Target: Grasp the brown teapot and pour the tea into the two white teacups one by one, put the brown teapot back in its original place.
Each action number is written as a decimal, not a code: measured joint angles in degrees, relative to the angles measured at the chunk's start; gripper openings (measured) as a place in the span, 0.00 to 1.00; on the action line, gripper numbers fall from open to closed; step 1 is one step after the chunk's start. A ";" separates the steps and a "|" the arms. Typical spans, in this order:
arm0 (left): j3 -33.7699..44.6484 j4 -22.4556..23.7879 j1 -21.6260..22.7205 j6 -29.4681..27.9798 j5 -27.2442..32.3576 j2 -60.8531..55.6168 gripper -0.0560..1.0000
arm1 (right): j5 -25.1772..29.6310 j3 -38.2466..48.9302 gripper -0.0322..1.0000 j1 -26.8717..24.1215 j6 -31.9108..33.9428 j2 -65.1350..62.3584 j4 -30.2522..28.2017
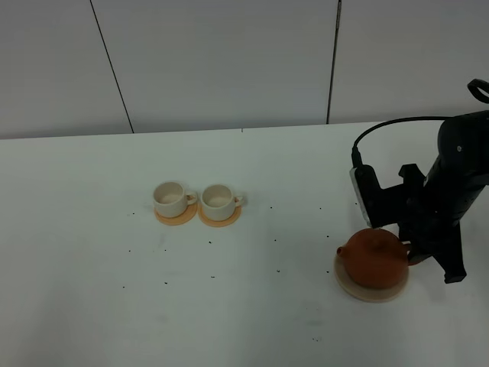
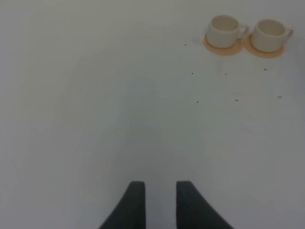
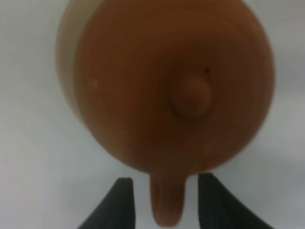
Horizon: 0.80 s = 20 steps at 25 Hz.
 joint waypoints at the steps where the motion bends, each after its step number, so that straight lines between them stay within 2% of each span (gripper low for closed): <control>1: 0.00 0.00 0.00 0.00 0.00 0.00 0.27 | -0.25 0.00 0.33 -0.07 0.00 0.09 -0.05; 20: 0.00 0.00 0.00 0.00 0.00 0.00 0.27 | -0.77 0.00 0.32 -0.32 0.00 0.41 0.01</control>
